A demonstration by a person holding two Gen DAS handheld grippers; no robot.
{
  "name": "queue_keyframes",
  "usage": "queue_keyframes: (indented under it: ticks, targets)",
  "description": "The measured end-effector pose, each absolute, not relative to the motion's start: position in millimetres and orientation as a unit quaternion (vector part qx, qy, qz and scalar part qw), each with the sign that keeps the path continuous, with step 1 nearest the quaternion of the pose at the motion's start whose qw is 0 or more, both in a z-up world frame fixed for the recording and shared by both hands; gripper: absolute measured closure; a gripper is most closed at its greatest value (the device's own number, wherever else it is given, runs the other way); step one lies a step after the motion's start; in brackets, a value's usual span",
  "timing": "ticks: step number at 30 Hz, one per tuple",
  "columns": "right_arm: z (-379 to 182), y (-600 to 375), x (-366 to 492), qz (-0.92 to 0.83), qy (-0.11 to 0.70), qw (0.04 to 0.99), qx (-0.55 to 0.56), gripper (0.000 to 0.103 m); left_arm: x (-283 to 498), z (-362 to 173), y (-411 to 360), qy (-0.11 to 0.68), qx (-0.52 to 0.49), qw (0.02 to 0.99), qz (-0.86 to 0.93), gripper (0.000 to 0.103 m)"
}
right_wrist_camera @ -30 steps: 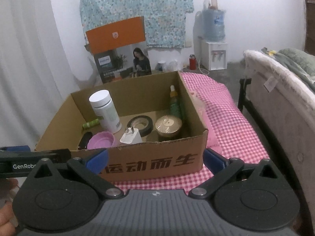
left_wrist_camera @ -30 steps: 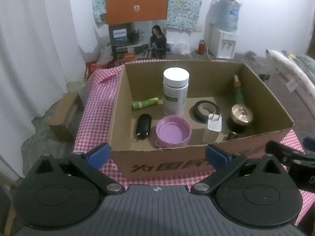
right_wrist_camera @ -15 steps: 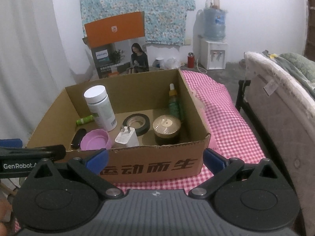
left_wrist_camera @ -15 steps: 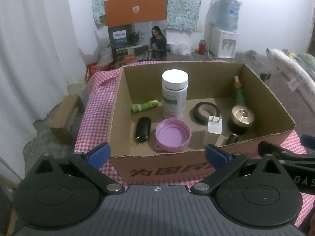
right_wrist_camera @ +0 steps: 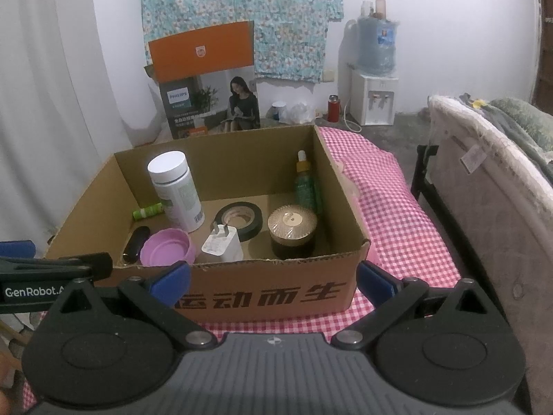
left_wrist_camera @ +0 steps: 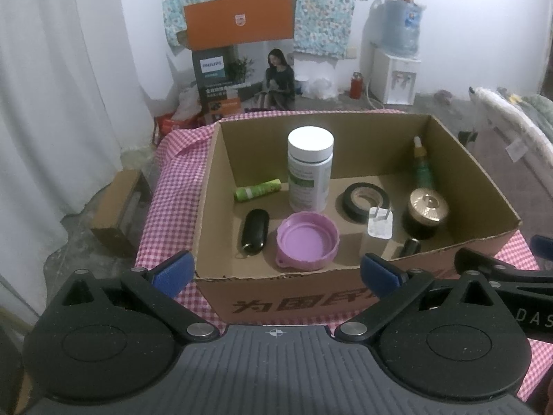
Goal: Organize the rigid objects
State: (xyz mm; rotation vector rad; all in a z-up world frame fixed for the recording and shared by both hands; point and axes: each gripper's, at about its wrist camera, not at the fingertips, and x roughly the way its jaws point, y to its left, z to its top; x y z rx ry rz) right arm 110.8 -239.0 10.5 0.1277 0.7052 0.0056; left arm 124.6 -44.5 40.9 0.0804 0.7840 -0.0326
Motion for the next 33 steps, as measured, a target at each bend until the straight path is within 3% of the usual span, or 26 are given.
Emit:
queue_keyframes:
  ticks: [33]
  targets:
    - [16.0,-239.8,109.7,0.002,0.345,0.937,0.056,0.0,125.5,40.8,-42.7,0.386,0.034,0.922,-0.015,0.0]
